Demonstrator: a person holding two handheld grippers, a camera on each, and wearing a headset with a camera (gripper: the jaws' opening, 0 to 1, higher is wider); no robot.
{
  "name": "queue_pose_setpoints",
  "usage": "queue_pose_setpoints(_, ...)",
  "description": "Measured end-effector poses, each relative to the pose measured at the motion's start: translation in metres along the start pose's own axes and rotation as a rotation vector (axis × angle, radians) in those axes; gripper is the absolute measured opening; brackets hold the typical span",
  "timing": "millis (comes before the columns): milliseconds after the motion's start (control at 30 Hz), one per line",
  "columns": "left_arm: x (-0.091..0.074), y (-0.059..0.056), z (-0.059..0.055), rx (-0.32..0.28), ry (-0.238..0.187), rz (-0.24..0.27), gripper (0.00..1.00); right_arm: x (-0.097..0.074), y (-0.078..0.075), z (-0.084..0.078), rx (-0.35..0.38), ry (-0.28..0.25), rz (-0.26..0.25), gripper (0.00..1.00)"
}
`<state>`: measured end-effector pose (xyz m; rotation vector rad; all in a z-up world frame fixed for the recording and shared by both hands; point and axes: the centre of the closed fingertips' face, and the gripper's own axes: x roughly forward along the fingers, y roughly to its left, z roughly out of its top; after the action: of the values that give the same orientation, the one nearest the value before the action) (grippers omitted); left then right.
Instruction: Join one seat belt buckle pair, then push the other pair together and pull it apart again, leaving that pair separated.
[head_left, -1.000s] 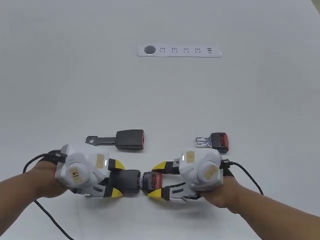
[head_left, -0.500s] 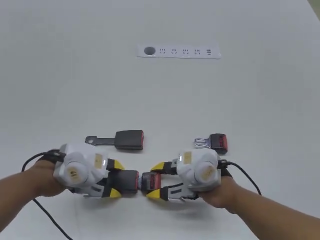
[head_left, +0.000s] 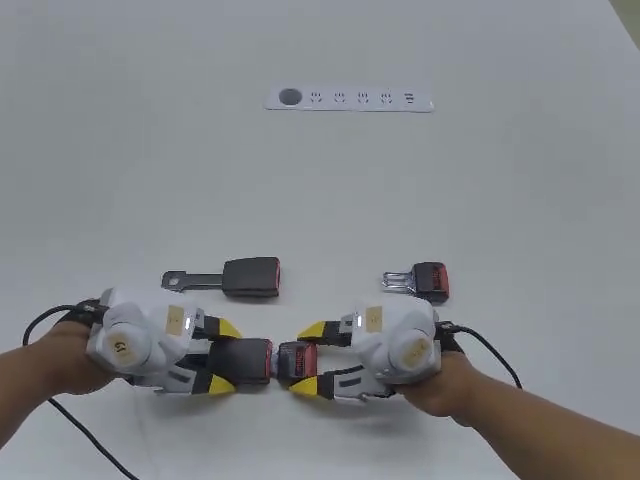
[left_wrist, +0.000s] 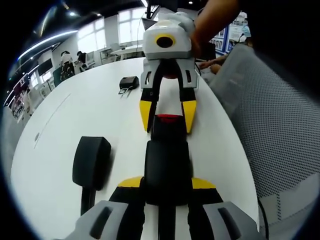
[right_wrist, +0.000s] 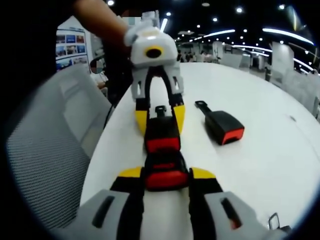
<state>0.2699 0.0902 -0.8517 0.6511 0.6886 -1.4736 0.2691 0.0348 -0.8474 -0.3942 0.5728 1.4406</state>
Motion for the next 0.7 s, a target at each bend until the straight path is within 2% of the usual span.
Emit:
queue_pose_setpoints(567, -0.0038, -0.0036, 0.007, -0.017, -0.048, -0.005, 0.33, -0.0008, 0.0014, 0.0011, 0.01, -0.037, -0.016, 0.32)
queue_pose_setpoints(700, -0.0042, -0.0025, 0.0047, -0.024, -0.058, -0.007, 0.33, -0.0007, 0.0015, 0.0013, 0.008, -0.04, -0.018, 0.32)
